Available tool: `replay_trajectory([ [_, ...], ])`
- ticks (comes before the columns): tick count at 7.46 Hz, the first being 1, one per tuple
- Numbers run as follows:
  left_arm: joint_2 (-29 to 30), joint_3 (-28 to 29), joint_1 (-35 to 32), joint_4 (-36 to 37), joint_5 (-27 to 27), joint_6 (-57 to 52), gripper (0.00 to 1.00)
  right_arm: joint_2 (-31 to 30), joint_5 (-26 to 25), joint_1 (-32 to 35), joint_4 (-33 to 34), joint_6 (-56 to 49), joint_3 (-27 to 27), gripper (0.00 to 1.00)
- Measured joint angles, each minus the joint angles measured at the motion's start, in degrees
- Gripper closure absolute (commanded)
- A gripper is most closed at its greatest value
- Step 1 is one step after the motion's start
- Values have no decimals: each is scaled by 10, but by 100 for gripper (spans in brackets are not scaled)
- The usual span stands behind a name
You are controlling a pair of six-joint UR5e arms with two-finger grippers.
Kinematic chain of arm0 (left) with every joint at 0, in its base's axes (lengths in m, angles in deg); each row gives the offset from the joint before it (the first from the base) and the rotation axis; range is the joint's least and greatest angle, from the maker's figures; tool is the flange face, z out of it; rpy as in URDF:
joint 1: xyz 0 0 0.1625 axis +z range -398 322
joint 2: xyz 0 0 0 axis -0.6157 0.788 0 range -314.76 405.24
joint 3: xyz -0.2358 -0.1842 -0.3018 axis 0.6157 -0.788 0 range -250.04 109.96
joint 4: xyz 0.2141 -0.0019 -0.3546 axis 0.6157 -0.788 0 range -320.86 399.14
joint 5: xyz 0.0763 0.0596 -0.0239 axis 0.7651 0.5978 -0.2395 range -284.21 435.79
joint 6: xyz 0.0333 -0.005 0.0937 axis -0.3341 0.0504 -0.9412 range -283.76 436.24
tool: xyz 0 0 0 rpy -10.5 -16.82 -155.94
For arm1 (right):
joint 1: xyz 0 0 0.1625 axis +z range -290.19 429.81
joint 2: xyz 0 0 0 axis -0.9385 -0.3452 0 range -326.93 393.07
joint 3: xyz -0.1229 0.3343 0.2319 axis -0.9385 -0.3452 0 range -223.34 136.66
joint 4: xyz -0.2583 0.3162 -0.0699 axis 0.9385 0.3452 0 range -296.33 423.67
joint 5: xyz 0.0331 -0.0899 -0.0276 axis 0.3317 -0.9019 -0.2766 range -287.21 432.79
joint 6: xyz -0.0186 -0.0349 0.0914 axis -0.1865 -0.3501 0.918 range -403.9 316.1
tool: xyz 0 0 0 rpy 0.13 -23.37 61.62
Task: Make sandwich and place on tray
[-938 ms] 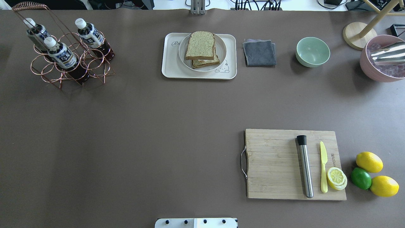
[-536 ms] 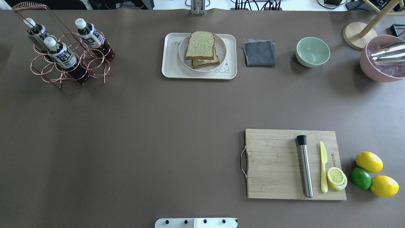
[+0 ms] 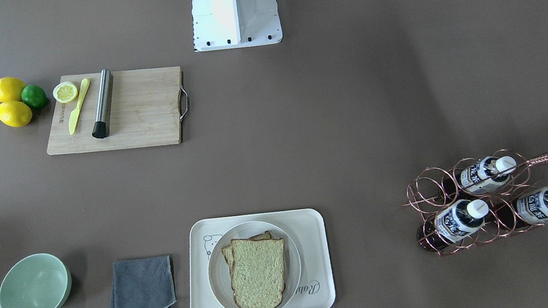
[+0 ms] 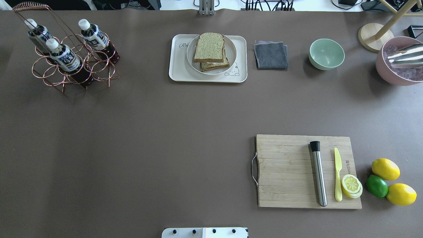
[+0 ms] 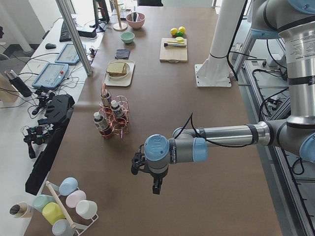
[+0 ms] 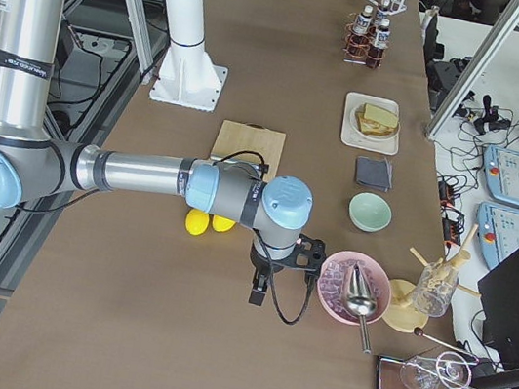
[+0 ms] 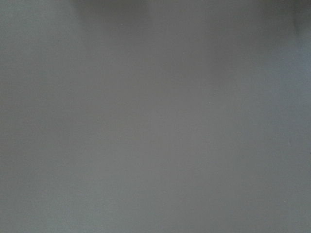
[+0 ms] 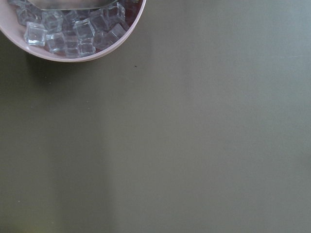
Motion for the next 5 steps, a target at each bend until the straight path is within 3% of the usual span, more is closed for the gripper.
replay_trajectory([
  [5, 4, 5, 0, 3, -3, 1, 1, -2, 0, 0, 0, 0, -1, 0],
])
